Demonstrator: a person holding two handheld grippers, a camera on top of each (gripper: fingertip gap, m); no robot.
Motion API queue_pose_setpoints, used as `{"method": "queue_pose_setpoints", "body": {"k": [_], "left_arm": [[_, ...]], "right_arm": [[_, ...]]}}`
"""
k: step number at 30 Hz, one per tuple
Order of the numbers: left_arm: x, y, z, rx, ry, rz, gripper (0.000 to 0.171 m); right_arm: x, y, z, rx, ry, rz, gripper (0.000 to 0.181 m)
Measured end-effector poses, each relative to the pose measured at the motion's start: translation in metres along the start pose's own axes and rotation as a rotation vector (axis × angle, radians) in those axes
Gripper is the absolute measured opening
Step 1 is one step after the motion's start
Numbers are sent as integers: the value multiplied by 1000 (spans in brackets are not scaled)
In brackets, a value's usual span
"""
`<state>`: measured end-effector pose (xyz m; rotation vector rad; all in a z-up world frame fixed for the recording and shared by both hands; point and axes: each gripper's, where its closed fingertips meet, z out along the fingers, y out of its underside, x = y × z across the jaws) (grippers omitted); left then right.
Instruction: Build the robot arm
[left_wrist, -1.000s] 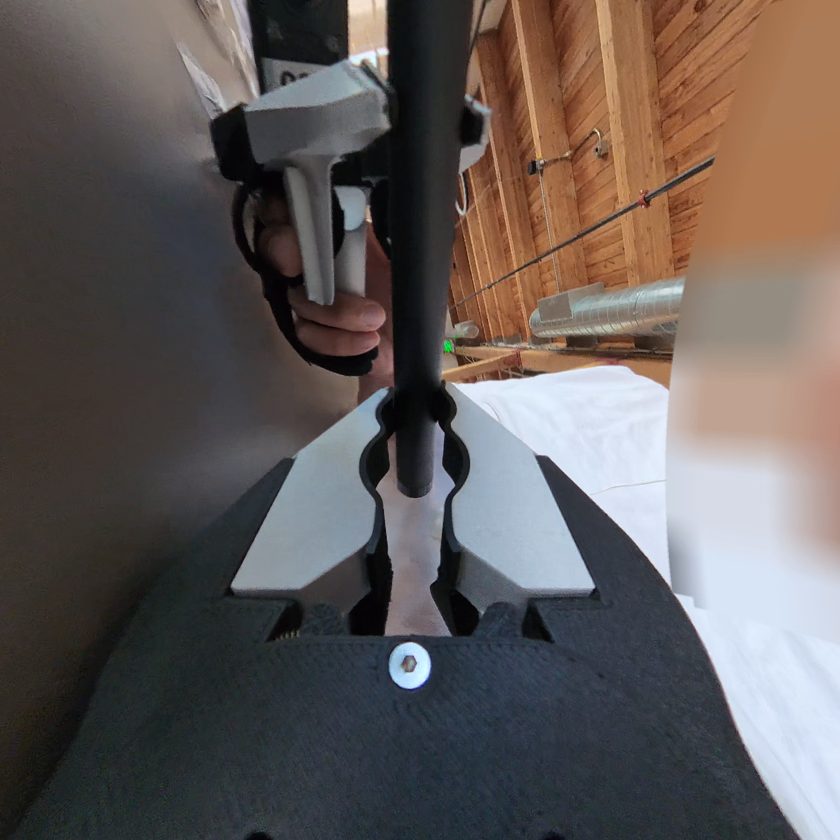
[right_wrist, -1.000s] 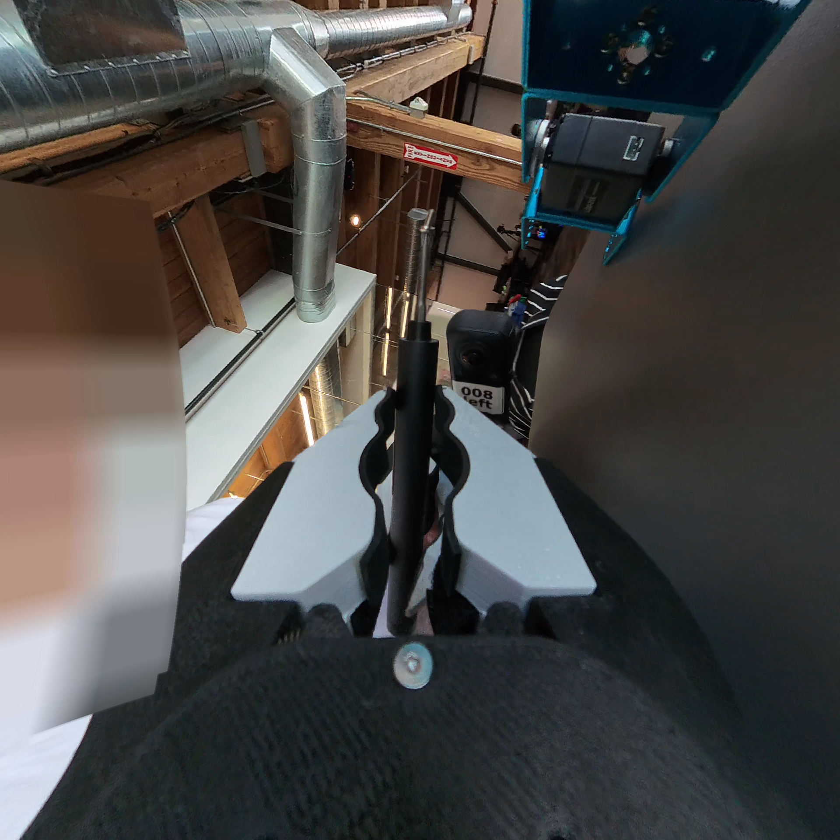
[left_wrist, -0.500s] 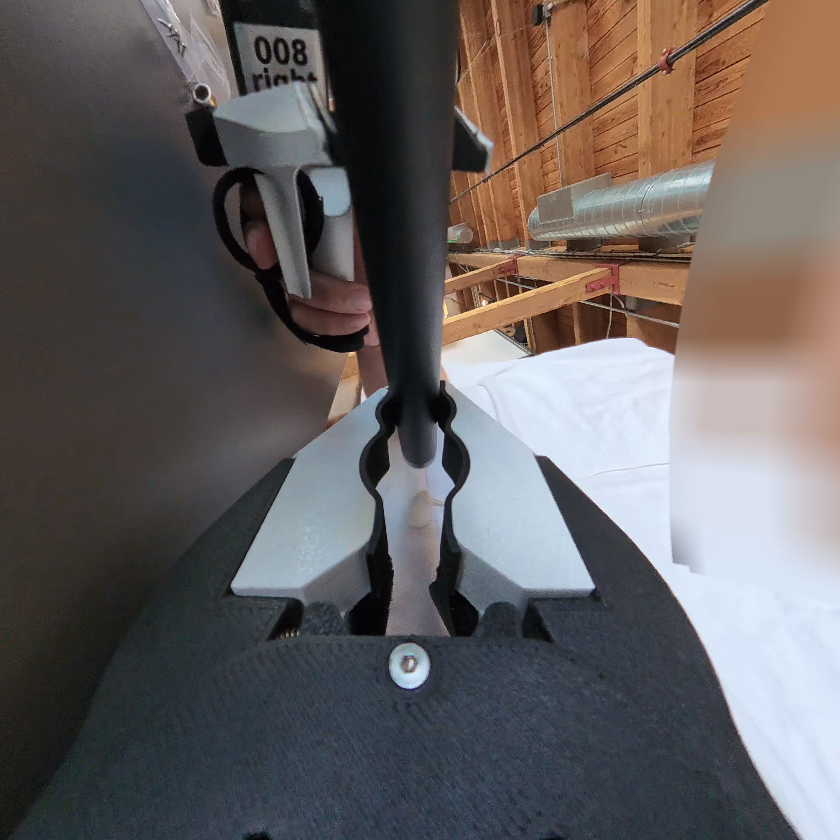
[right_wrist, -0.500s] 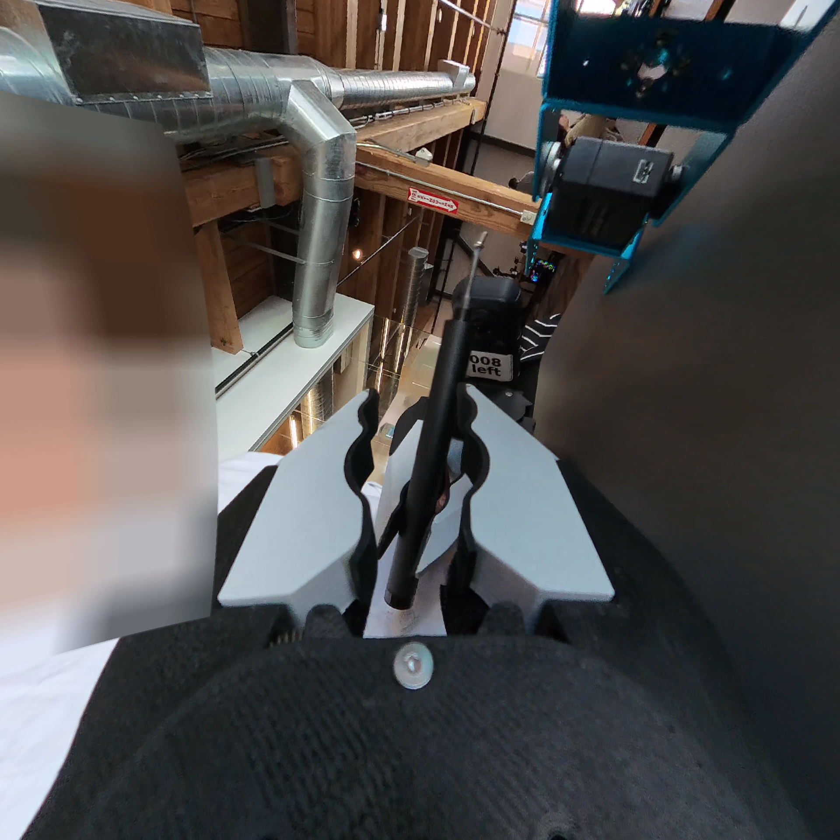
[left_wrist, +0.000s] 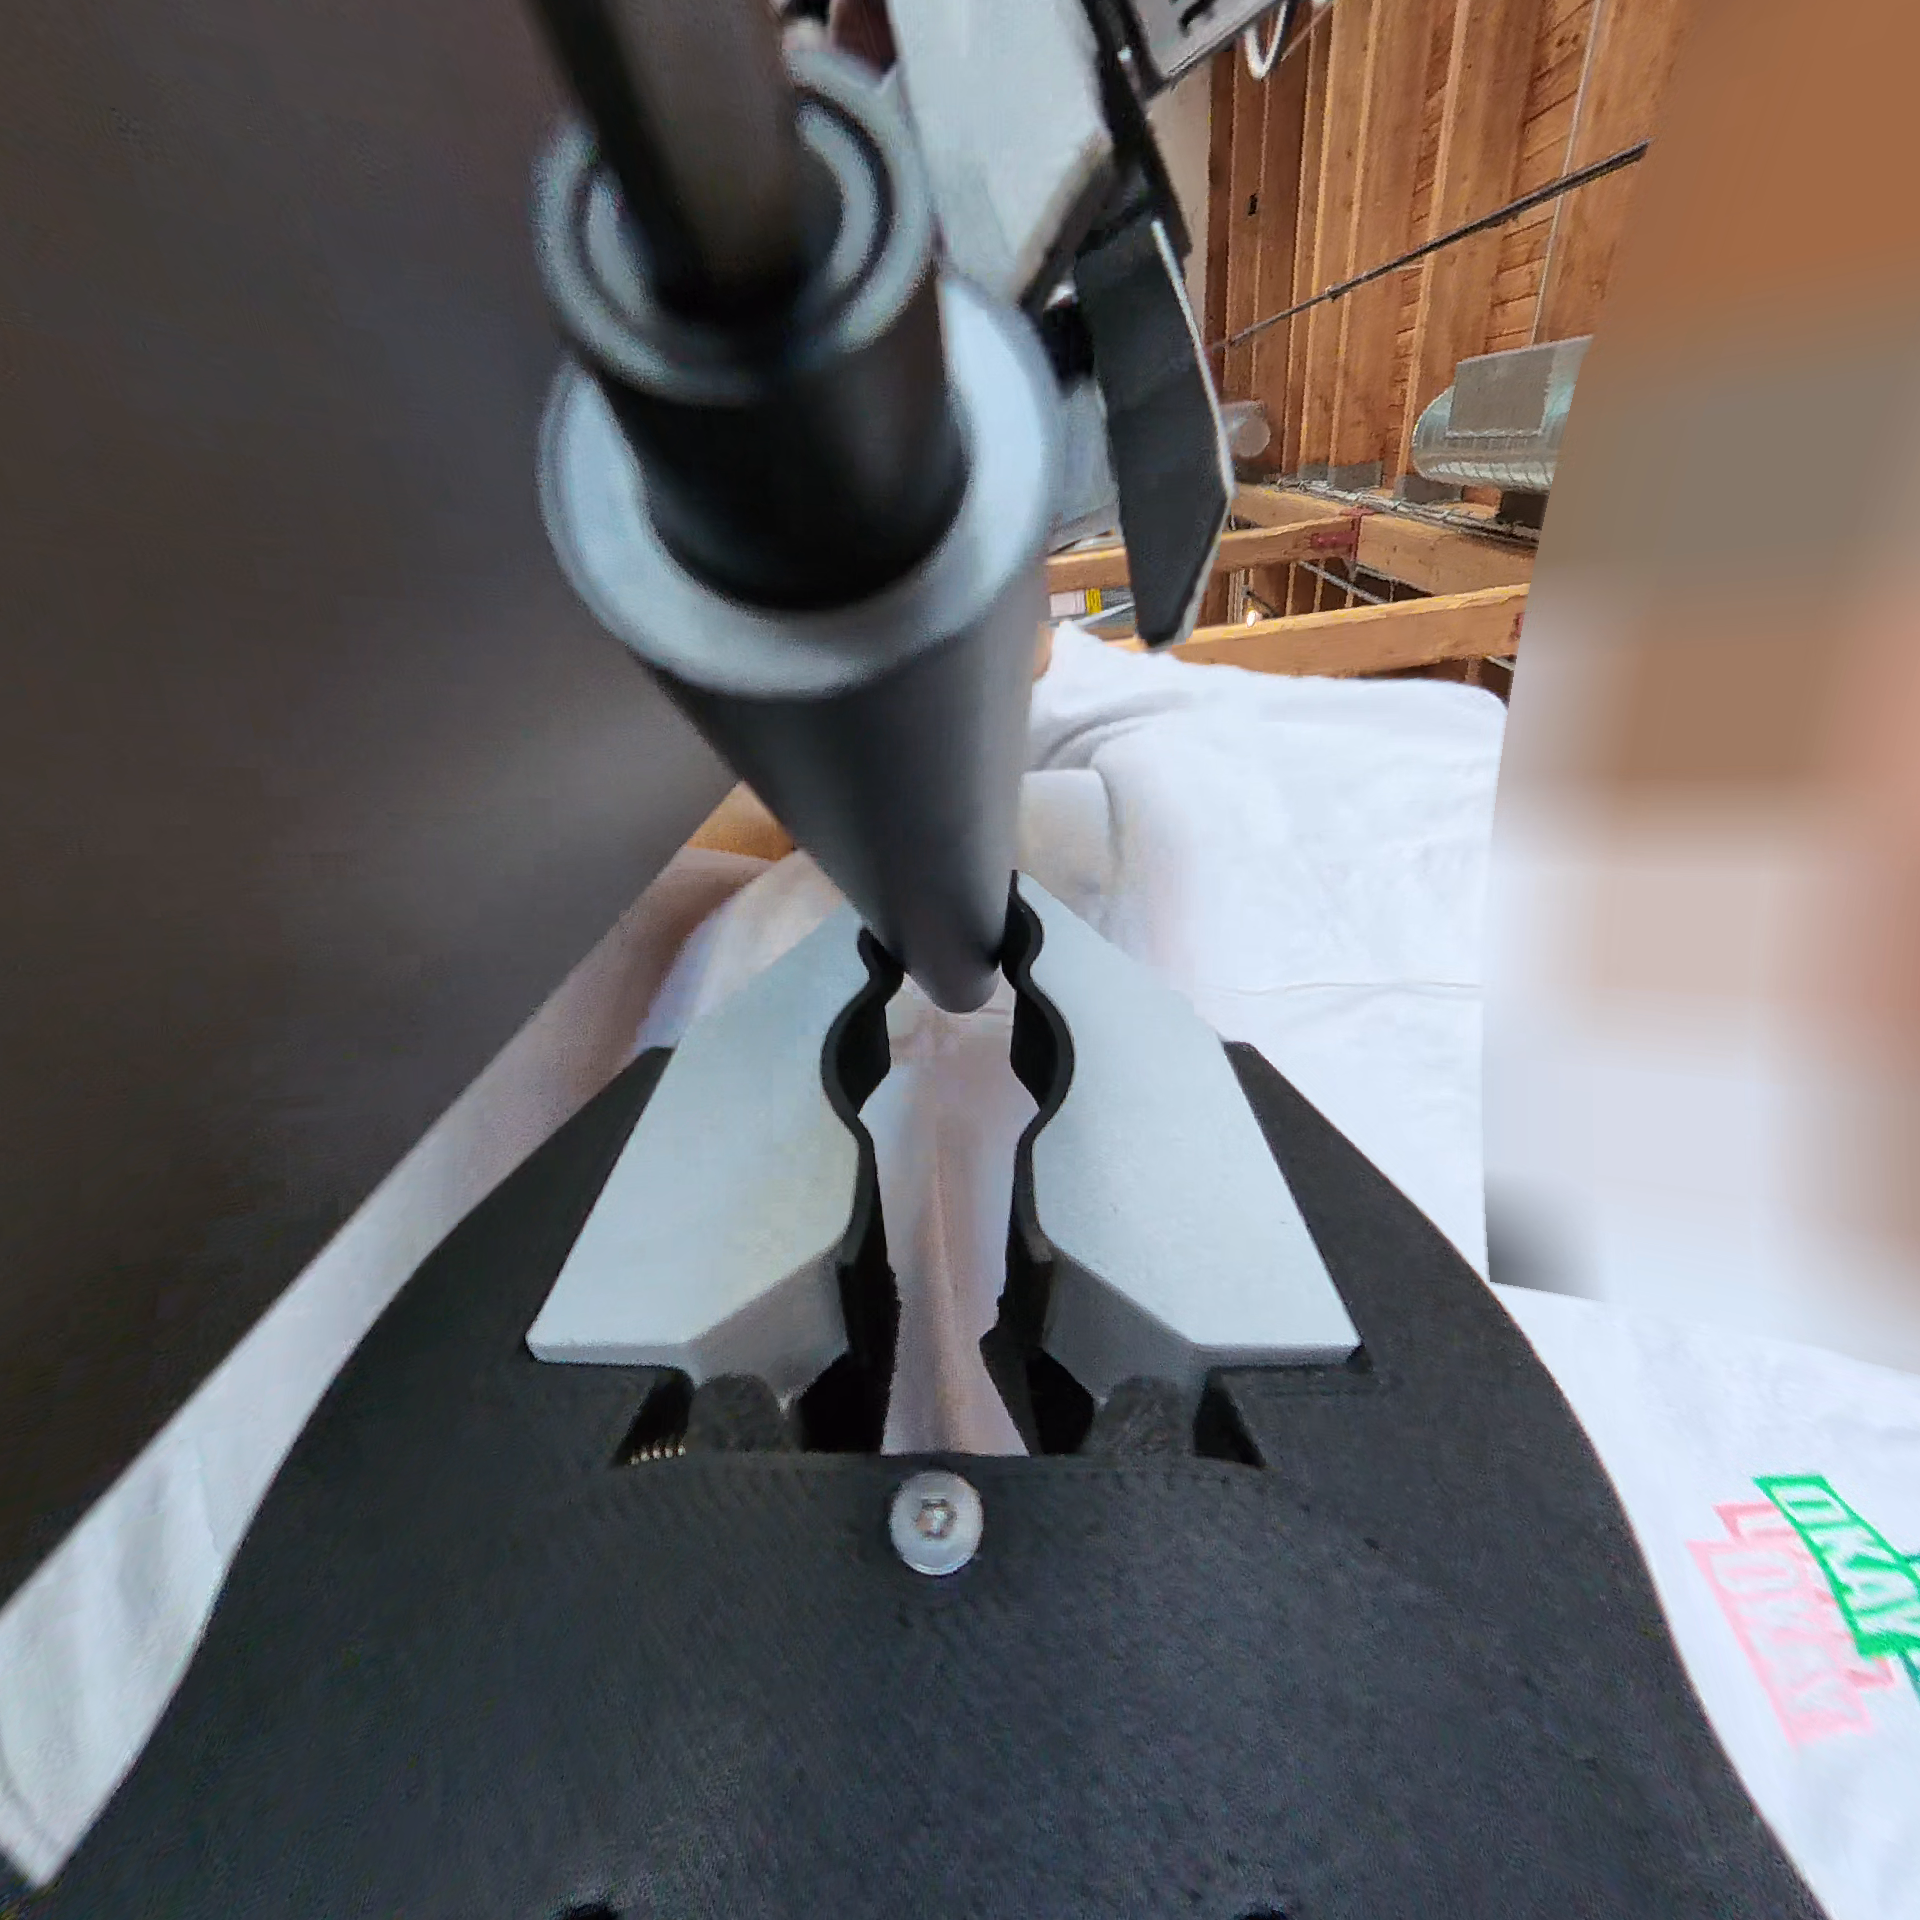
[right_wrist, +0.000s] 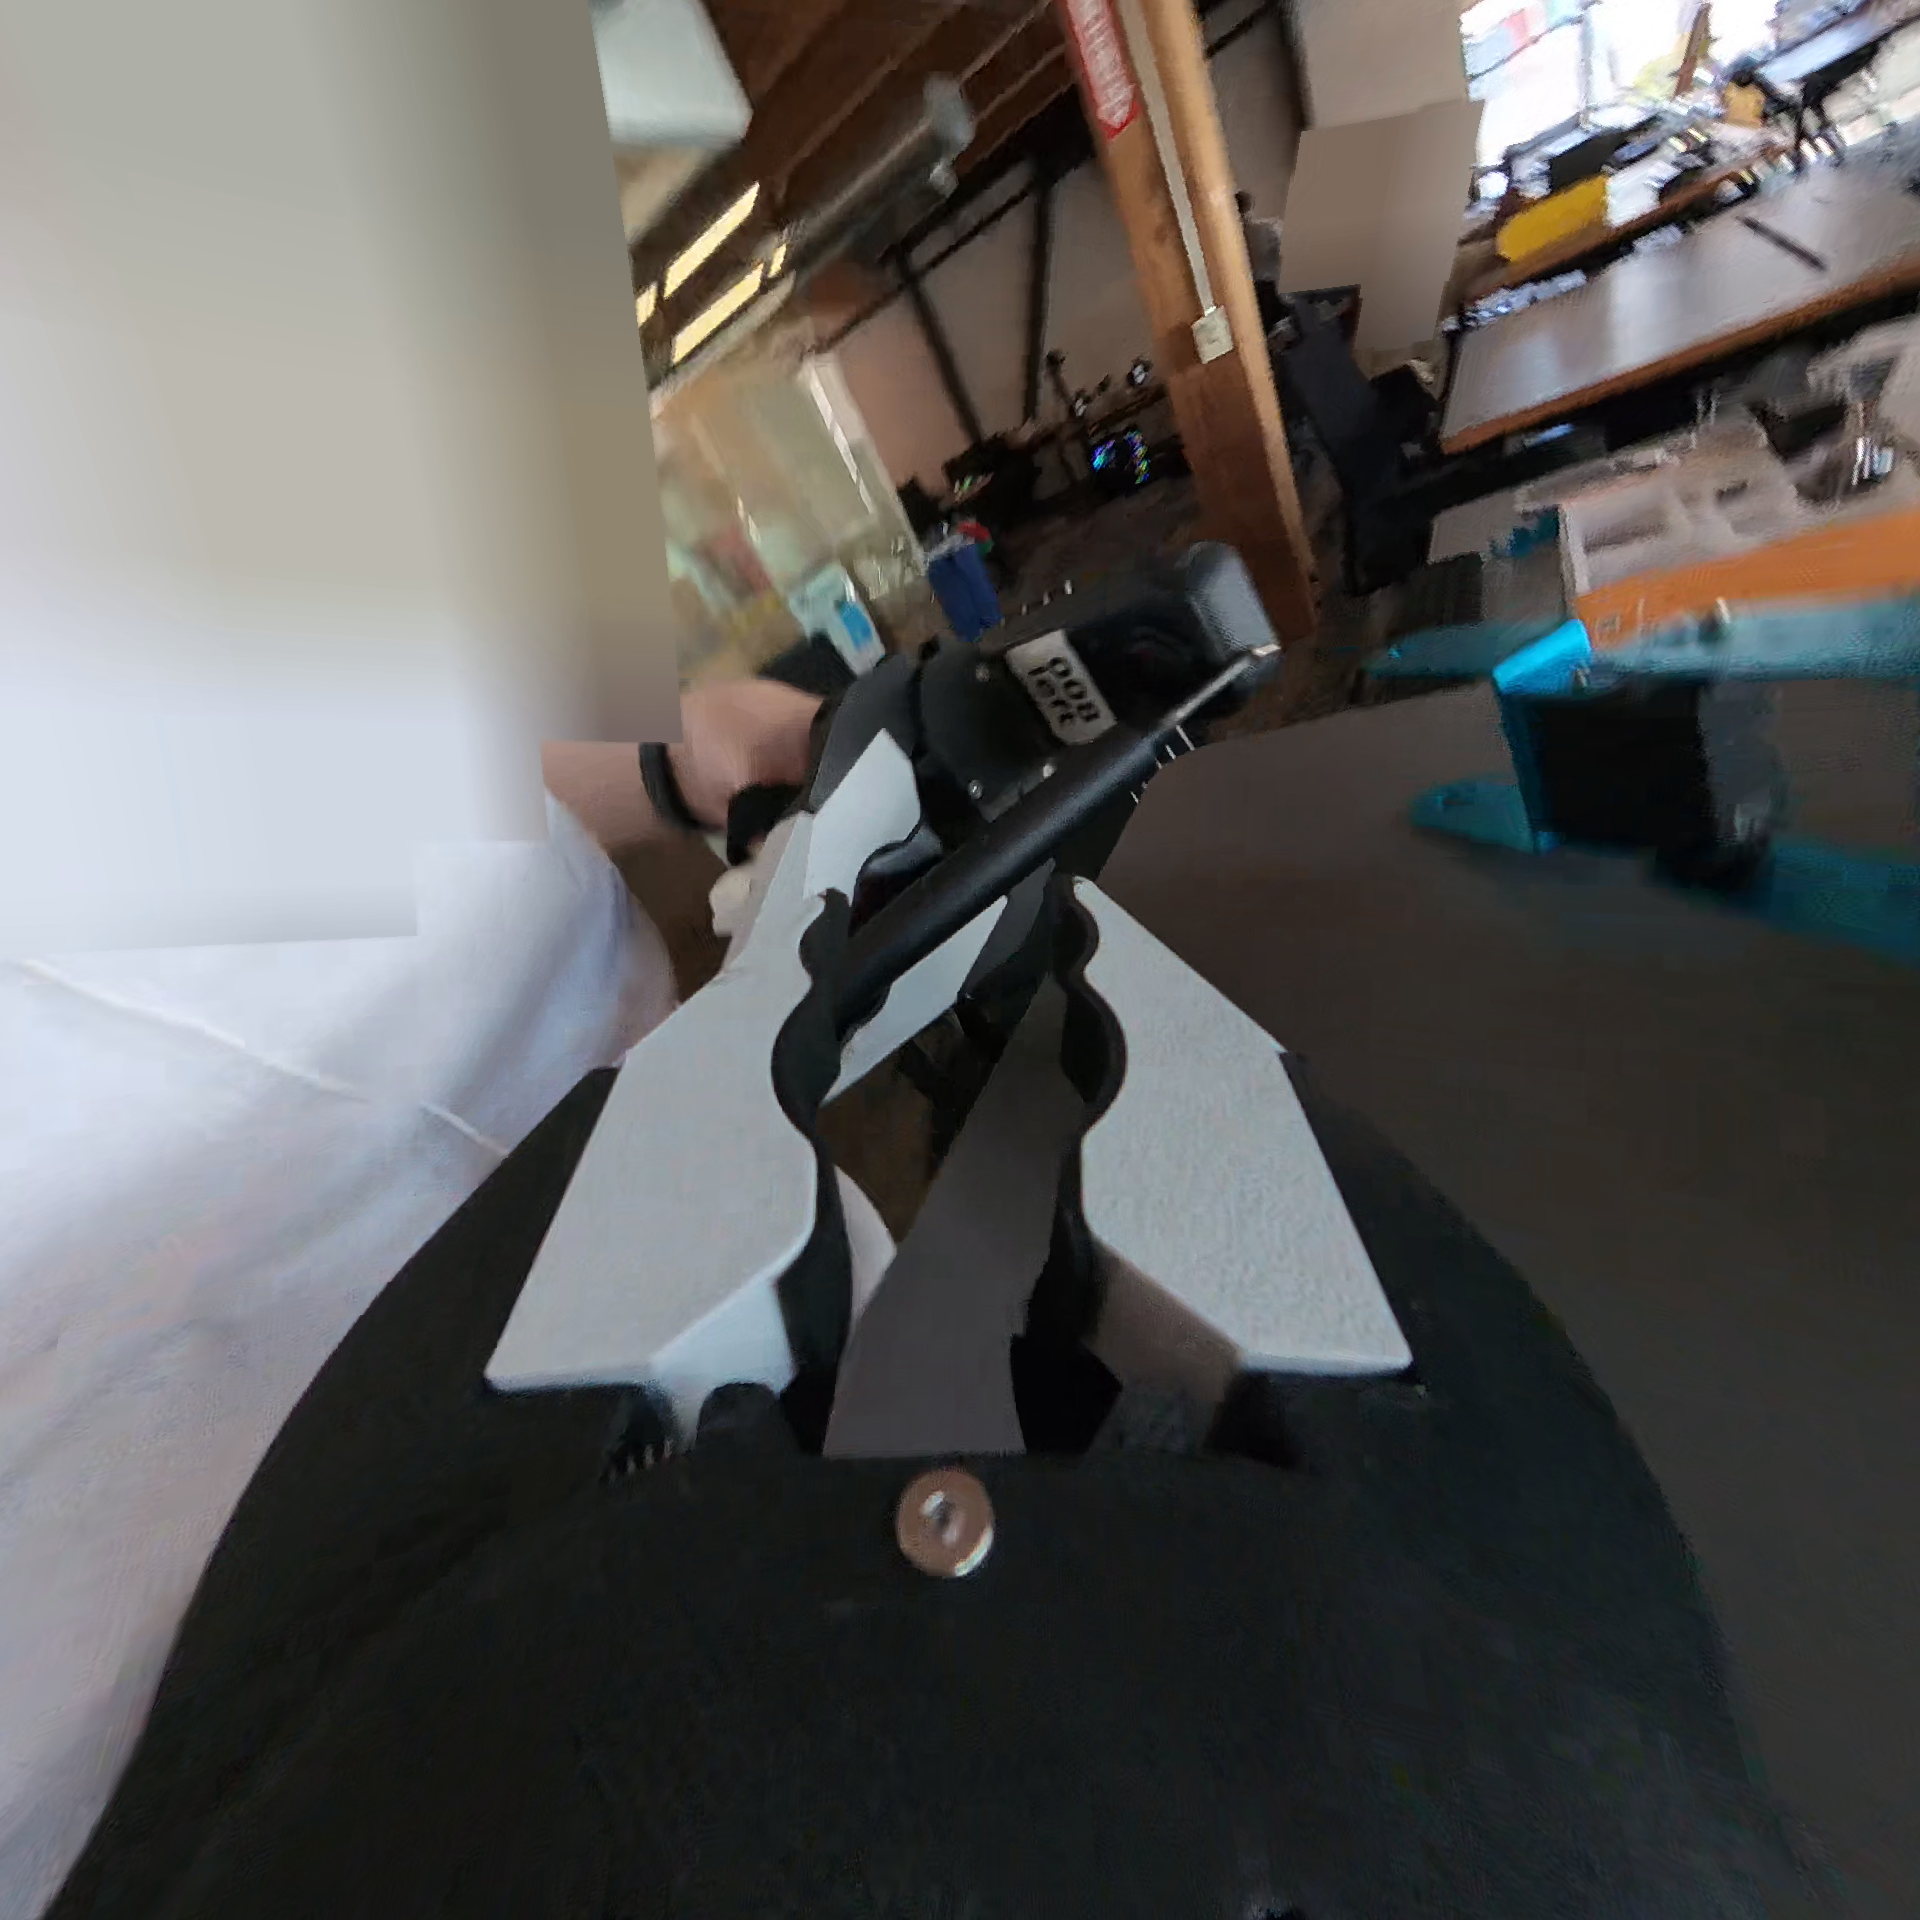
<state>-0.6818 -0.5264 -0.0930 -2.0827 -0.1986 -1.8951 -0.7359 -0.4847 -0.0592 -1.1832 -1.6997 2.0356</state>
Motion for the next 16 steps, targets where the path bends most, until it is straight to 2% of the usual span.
{"method": "queue_pose_setpoints", "body": {"k": [3,5,7,9,12,16], "left_arm": [[13,5,8,-44,29,3,16],[25,6,15,-69,76,10,16],[34,6,22,-96,113,15,16],[42,5,29,-116,154,17,16],[47,1,41,-153,195,-1,16],[58,-9,55,-190,262,-30,16]], "right_arm": [[-10,3,-7,-186,39,-418,43],[-9,-3,-14,-300,118,-740,57],[-14,-9,-15,-363,156,-1020,67],[-20,-8,-12,-382,157,-1241,68],[-23,0,-7,-385,151,-1475,61],[-34,-6,-5,-274,187,-1622,45]]}}
